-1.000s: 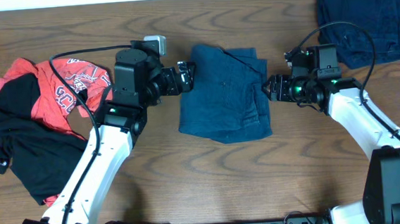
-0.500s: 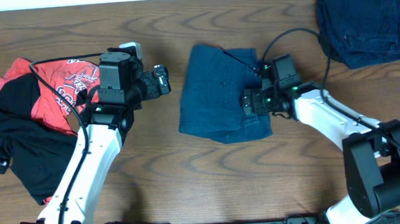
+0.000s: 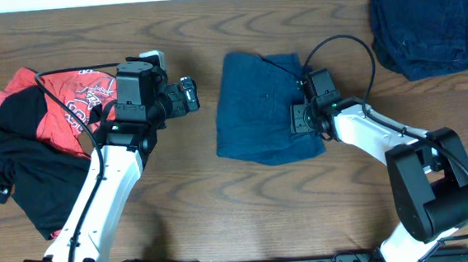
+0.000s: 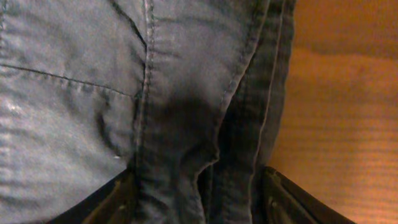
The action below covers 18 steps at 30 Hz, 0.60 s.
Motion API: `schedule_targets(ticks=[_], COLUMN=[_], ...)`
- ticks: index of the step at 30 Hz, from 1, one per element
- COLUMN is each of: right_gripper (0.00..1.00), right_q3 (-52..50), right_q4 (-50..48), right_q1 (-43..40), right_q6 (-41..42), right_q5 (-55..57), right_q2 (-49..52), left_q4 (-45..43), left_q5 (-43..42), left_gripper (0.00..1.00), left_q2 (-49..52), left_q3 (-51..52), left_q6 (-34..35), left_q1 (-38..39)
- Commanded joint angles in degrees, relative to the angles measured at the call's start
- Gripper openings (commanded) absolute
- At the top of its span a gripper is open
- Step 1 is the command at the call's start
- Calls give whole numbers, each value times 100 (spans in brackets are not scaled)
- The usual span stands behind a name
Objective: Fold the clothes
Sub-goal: 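Grasp the folded shorts' right edge with the right gripper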
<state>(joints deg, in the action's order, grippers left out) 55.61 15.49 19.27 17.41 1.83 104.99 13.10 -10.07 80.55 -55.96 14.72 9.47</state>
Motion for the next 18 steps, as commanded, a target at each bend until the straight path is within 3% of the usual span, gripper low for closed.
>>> schedule_targets(ticks=[1, 4, 10, 18], right_gripper=[56, 42, 1, 1], right_q3=[-55, -55, -55, 28], right_q4=[-63, -232, -866, -1893], right_q1=[28, 22, -15, -492], right_q6=[382, 643, 892, 1211], right_q5=[136, 90, -605, -2243], right_q2=[400, 507, 590, 190], left_q4=[37, 63, 138, 142], left_q5=[70, 72, 74, 72], left_gripper=[98, 98, 98, 98], left_q2=[-39, -39, -39, -39], left_q3=[-61, -52, -52, -52], left_q6=[-96, -98, -101, -98], left_q1=[-20, -20, -20, -20])
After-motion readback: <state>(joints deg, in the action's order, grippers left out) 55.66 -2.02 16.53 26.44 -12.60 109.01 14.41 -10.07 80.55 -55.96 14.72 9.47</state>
